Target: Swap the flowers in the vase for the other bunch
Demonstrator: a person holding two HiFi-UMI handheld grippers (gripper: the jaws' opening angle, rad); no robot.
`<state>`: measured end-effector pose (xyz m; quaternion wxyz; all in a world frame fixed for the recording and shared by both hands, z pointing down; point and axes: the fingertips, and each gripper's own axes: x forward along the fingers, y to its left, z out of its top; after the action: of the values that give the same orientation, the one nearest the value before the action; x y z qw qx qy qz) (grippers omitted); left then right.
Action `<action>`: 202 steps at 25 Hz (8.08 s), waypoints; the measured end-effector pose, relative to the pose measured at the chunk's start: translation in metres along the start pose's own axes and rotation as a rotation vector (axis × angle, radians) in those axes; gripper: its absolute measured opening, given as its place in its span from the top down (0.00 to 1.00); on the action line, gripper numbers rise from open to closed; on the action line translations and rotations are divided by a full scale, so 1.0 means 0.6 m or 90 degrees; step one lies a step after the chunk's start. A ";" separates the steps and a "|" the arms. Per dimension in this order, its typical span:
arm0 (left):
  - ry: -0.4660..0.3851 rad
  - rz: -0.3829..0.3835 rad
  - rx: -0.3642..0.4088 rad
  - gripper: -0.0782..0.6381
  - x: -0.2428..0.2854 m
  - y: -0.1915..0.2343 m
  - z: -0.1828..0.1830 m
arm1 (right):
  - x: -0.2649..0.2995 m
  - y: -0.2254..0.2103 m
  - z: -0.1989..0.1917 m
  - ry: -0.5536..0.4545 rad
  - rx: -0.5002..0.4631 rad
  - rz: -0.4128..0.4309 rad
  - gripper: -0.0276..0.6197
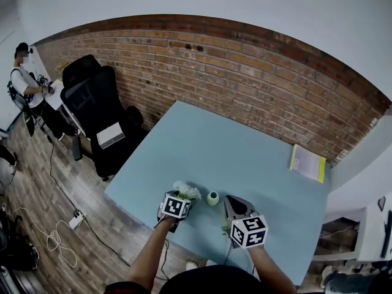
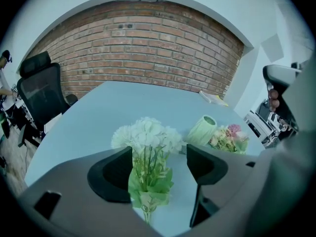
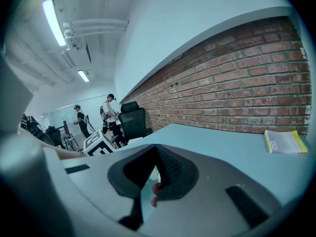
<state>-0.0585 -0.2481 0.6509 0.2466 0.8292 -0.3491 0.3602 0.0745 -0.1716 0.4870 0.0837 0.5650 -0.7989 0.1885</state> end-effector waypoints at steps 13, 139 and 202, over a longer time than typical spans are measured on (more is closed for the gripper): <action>-0.079 -0.014 0.024 0.43 -0.081 -0.025 0.067 | -0.006 0.008 0.001 -0.003 -0.006 0.010 0.94; -0.226 -0.061 -0.030 0.88 -0.135 -0.192 -0.043 | -0.021 -0.173 -0.400 0.367 0.345 -0.219 0.12; -0.236 -0.024 -0.060 0.88 -0.163 -0.186 -0.046 | -0.011 -0.142 -0.440 0.543 0.279 -0.218 0.35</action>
<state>-0.0347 -0.1198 0.5753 0.2234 0.8751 -0.3897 0.1802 0.1352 -0.0863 0.7437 0.3116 0.5650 -0.5313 0.5490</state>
